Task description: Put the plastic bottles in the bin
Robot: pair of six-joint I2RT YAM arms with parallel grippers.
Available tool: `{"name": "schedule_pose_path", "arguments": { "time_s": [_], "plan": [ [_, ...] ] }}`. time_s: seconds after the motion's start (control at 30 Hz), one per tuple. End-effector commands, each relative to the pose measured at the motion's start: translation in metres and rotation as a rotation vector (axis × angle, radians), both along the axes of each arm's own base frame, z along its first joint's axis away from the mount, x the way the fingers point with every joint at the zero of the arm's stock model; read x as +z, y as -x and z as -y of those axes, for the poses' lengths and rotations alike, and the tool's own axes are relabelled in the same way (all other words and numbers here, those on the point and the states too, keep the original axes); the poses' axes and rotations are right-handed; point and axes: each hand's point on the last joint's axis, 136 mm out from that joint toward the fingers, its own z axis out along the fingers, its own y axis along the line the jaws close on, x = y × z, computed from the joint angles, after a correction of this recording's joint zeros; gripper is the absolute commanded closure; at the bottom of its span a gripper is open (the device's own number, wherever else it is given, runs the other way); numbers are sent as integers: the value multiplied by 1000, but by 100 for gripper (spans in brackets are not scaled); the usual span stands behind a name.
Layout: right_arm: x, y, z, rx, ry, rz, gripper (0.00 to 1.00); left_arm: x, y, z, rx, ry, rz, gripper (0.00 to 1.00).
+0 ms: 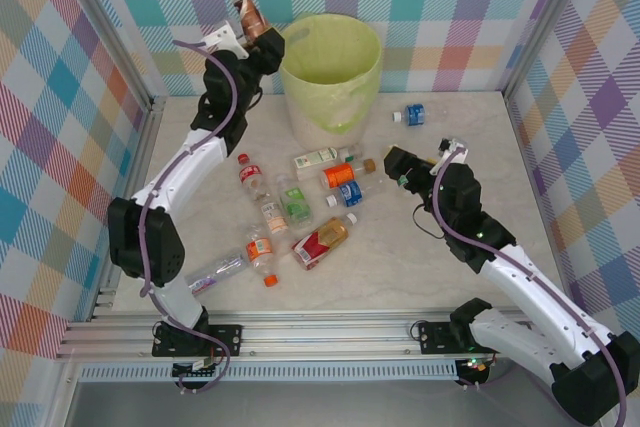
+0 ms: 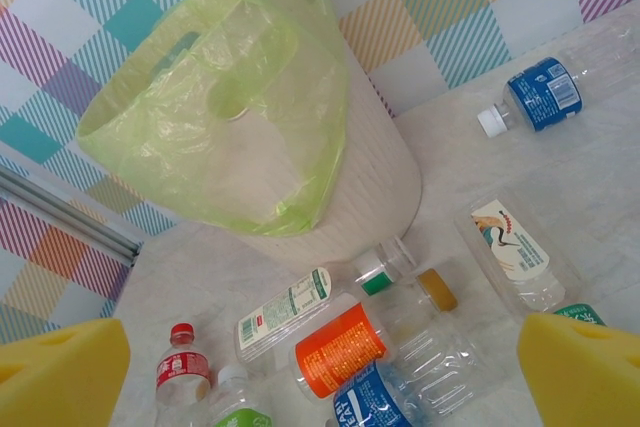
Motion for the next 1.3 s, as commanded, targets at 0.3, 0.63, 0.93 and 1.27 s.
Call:
{"name": "schedule_pose_path", "arguments": {
  "time_s": [0.3,0.63,0.93,1.27],
  "plan": [
    [-4,8,5,-14,-26,-26,0,-26,-30,37,-67,-124,-94,42],
    [-15,7,4,-15,-1,-72,0,-51,-40,47,-94,-246,-229,22],
    [-18,-2,-2,-11,18,-103,0,-33,-22,47,-128,-289,-270,6],
    [-52,-11,12,-58,-9,-220,0,-17,31,28,-139,-300,-277,0]
  ]
}}
